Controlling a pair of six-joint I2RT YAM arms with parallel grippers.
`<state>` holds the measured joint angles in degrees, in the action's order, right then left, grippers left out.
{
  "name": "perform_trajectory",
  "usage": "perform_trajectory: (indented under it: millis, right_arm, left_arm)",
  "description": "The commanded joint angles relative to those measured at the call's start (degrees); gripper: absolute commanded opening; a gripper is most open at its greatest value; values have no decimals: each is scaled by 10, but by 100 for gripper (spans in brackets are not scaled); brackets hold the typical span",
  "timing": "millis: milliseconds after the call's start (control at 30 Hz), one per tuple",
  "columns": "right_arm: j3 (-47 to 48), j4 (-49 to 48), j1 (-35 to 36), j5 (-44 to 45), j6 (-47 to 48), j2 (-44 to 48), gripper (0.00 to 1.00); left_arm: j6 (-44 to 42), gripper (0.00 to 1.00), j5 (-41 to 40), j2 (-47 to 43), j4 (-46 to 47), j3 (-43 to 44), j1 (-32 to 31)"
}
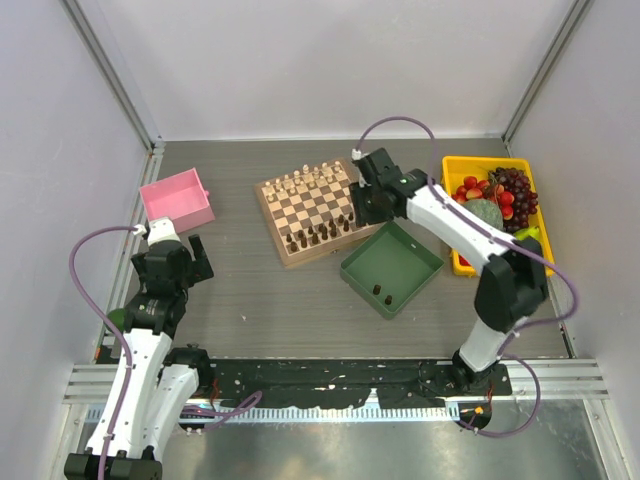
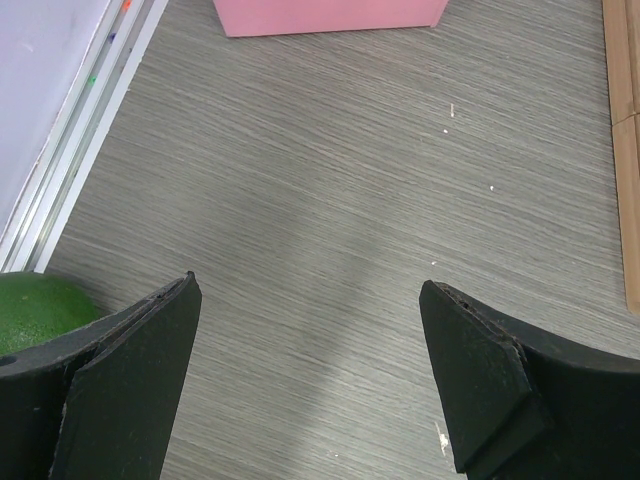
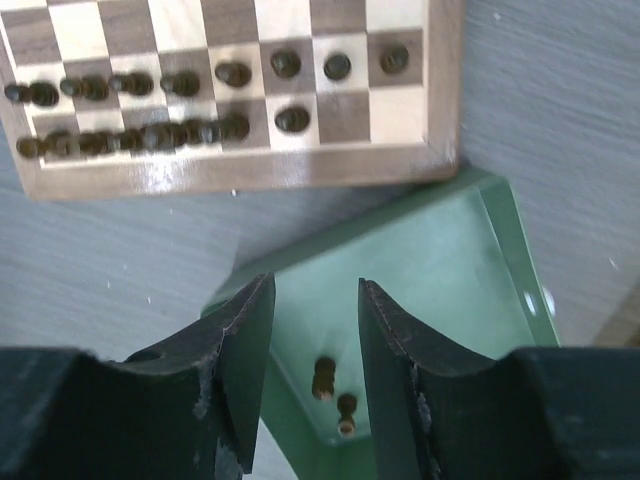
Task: Set up the chess pieces on the board
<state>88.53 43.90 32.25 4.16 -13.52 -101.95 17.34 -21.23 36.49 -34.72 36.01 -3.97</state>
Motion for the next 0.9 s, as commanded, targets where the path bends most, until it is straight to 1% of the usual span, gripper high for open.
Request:
perform_trajectory:
  millis: [0,33,167,300,533,567,700,867]
  right_arm:
    - [-89,-27,-1,13,-13,102,45]
    - [-120,-29,-2,12,-16,112,45]
    - [-198,-33,-3,-9,-30,161,46]
    - [-254,-36,-3,-18,-34,187,45]
    - [-307,-25,-2,-33,-21,221,45]
    - [-309,-27,-2,-57,-20,227,45]
    - [-313,-27,-2,-96,2,227,45]
    - [-329,-37,-2,-102,12,233,46]
  left_arm:
    - [-6,99,3,1,5,23,4]
    - [-6,99,4,2,5,22,4]
    - [-6,99,5,5,4,26,4]
    - [-2,99,9,9,0,28,4]
    - [-2,99,12,18,-2,31,4]
    - [-2,99,12,20,-3,32,4]
    - [-3,99,11,24,-8,35,3]
    - [-5,99,8,28,-11,38,3]
